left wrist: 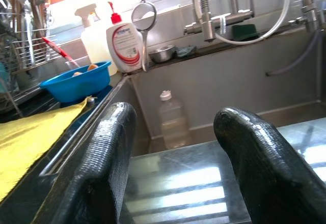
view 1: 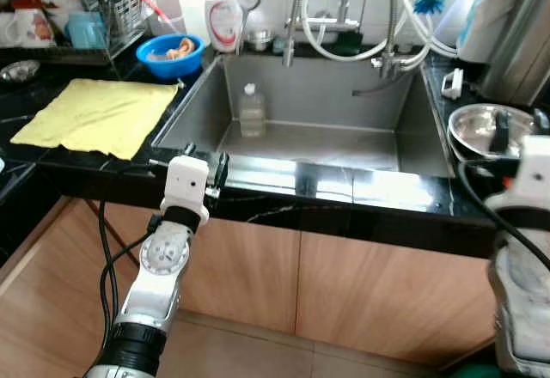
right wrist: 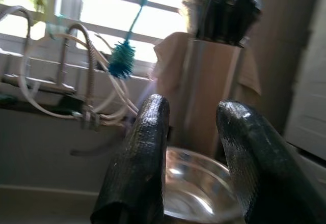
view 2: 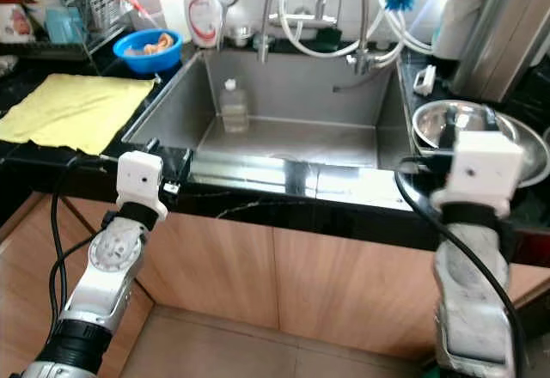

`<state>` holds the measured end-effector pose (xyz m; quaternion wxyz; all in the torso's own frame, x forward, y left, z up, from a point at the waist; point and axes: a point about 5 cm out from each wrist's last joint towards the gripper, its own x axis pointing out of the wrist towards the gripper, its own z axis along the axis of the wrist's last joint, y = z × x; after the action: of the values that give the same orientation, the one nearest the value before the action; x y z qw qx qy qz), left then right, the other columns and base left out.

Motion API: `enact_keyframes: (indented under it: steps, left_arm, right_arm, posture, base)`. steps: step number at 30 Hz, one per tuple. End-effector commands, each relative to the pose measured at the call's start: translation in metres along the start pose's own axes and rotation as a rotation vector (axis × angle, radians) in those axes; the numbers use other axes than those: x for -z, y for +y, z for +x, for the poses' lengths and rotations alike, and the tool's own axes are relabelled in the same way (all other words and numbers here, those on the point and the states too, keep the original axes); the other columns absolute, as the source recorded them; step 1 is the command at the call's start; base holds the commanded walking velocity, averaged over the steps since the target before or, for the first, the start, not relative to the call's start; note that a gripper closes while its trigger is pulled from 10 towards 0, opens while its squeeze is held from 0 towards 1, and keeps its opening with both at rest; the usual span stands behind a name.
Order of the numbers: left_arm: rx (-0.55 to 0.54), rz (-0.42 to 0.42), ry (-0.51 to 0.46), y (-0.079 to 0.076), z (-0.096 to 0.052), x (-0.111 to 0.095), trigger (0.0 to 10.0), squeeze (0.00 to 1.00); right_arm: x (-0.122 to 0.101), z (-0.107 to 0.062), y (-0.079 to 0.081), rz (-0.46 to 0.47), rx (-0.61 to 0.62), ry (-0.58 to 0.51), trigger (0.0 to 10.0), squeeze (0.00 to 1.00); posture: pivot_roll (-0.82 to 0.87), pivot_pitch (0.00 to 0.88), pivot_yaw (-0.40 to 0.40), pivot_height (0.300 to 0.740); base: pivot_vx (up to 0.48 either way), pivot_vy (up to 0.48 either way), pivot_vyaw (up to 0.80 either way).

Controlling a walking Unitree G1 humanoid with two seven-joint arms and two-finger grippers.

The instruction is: Kitchen organization

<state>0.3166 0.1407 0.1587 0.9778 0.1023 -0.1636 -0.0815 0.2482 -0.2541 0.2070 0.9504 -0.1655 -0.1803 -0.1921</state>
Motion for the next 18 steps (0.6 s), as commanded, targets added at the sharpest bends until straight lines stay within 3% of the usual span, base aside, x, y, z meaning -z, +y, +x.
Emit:
enact_keyframes:
  steps: [1,3,4,5,6,12,13,18]
  left_arm:
    - [0.007,0.014,0.012,0.000,0.000,0.001,10.0,0.00]
    - [0.008,0.013,0.012,-0.001,0.000,0.001,10.0,0.00]
    - [0.010,0.011,0.013,-0.001,-0.001,0.001,10.0,0.00]
    - [0.010,0.011,0.013,-0.001,-0.001,0.001,10.0,0.00]
    - [0.012,0.011,0.014,-0.001,-0.001,0.002,10.0,0.00]
    - [0.011,0.013,0.014,0.000,-0.002,0.001,10.0,0.00]
    - [0.011,0.015,0.015,0.000,-0.002,0.001,10.0,0.00]
    - [0.011,0.017,0.018,0.001,-0.002,0.002,10.0,0.00]
  right_arm:
    - [-0.002,-0.004,-0.007,0.014,0.032,0.008,10.0,0.00]
    - [0.004,-0.010,-0.013,0.019,0.051,0.034,10.0,0.00]
    - [0.011,-0.015,-0.018,0.046,0.072,0.060,10.0,0.91]
    - [0.011,-0.015,-0.018,0.046,0.072,0.060,10.0,0.91]
    - [0.015,-0.018,-0.021,0.079,0.096,0.077,10.0,1.00]
    - [0.027,-0.023,-0.017,0.110,0.084,0.141,10.0,1.00]
    - [0.030,-0.021,-0.014,0.122,0.067,0.156,10.0,0.00]
    - [0.027,-0.014,-0.008,0.150,0.018,0.140,10.0,0.00]
  posture:
    - [-0.01,0.000,0.037,0.720]
    - [-0.01,0.000,0.037,0.720]
    - [-0.01,0.000,0.037,0.720]
    - [-0.01,0.000,0.037,0.720]
    - [-0.01,0.000,0.039,0.720]
    - [0.00,0.000,0.039,0.720]
    - [-0.01,0.000,0.041,0.720]
    - [-0.01,0.000,0.041,0.720]
  base:
    - [0.000,0.000,0.00]
    - [0.000,0.000,0.00]
    - [0.000,0.000,0.00]
    - [0.000,0.000,0.00]
    - [0.000,0.000,0.00]
    - [0.000,0.000,0.00]
    - [0.000,0.000,0.00]
    - [0.000,0.000,0.00]
